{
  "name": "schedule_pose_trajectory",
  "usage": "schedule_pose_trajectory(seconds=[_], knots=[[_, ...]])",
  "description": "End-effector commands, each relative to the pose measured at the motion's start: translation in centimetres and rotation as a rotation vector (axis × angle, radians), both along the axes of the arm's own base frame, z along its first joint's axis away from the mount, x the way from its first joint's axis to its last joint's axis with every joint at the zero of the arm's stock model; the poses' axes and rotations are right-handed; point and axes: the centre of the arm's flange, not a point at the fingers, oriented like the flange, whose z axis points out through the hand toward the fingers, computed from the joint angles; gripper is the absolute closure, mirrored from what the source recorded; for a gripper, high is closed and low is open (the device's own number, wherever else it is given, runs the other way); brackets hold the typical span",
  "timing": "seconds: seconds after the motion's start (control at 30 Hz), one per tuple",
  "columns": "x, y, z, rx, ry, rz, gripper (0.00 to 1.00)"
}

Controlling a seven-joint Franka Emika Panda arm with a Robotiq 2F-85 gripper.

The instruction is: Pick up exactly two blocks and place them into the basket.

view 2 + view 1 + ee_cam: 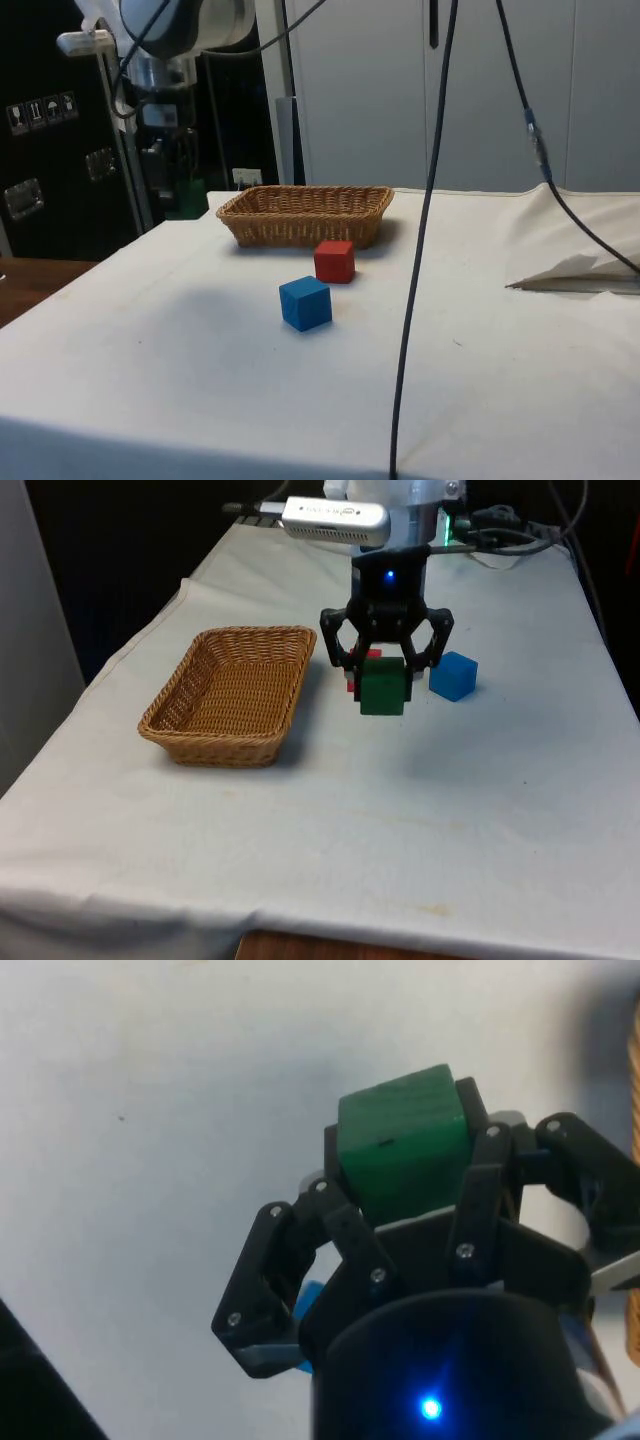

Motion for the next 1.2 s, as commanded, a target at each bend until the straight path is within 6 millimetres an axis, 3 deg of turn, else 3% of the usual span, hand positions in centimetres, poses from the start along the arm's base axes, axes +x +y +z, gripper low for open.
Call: schedule_pose_trajectory(seconds=[0.0,0.33,0.57,0.6,0.73,1.17], knots=[[-0.3,-0.2,0.4,-0.015,-0.011,0.007,0.99],[-1.9,-1.9,0.9,-0.038,0.005,0.029,0.99],[-3.2,-4.3,0.9,-0.053,0.000,0.048,0.99],[-2.9,-3.8,0.8,-0.051,0.011,0.044,0.99],[-3.9,-5.8,0.6,-0.056,0.006,0.057,0.99],[-5.4,-9.5,-0.2,-0.067,0.024,0.075,0.99]])
